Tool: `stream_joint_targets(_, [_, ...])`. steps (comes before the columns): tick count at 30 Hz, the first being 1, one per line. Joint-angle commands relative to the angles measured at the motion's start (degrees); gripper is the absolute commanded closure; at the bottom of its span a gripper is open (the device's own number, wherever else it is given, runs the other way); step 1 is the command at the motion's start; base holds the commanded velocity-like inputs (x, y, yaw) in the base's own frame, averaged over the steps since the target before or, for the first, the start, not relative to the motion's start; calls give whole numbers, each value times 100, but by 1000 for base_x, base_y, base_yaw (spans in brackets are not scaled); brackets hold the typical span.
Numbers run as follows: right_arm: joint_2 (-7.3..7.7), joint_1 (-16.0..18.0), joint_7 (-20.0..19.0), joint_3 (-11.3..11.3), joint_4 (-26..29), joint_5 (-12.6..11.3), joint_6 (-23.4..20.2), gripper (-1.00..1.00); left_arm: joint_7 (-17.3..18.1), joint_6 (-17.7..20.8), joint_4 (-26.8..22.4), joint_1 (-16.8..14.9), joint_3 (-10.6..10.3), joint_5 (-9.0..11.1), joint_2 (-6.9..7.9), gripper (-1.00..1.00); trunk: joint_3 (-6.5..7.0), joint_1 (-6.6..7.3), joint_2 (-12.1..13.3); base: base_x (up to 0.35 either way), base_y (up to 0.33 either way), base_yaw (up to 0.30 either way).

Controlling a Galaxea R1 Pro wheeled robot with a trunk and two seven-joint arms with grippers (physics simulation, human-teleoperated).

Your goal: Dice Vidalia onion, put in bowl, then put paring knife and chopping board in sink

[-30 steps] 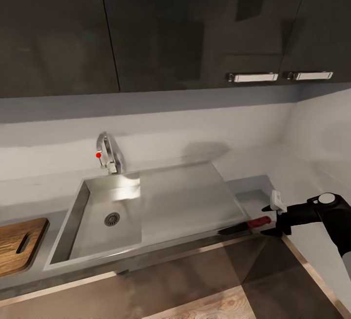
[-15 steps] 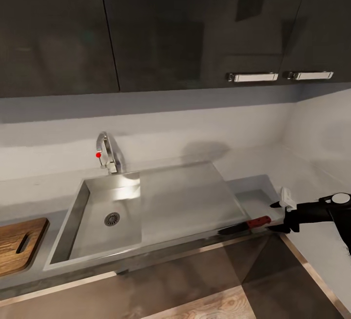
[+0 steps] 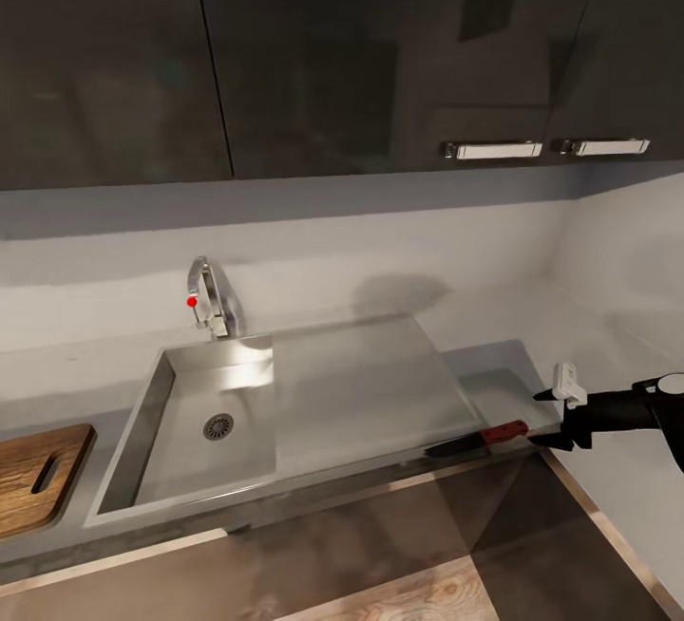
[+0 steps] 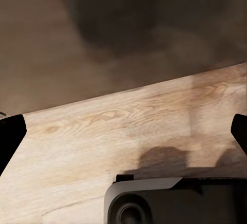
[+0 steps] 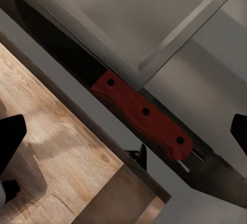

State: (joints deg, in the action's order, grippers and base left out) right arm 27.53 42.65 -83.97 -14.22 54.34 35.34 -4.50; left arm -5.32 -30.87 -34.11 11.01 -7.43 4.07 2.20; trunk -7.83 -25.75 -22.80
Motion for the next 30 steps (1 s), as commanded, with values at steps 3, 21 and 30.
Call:
stream_joint_targets(3, [-2, 6, -32, -11, 22, 16, -43, -100, -48, -7, -8, 0, -48, 41, 9, -100, -11, -4, -11, 0, 0, 0])
stream_joint_targets(21, [-54, 5, -32, -2, 24, 8, -42, -100, -48, -7, -8, 0, -48, 41, 9, -100, -11, -4, -11, 93, 0, 0])
stream_joint_targets(30, [-55, 4, -32, 5, 16, 14, -42, -100, -48, -7, -8, -1, -48, 41, 9, -100, -17, -4, -11, 52, 0, 0])
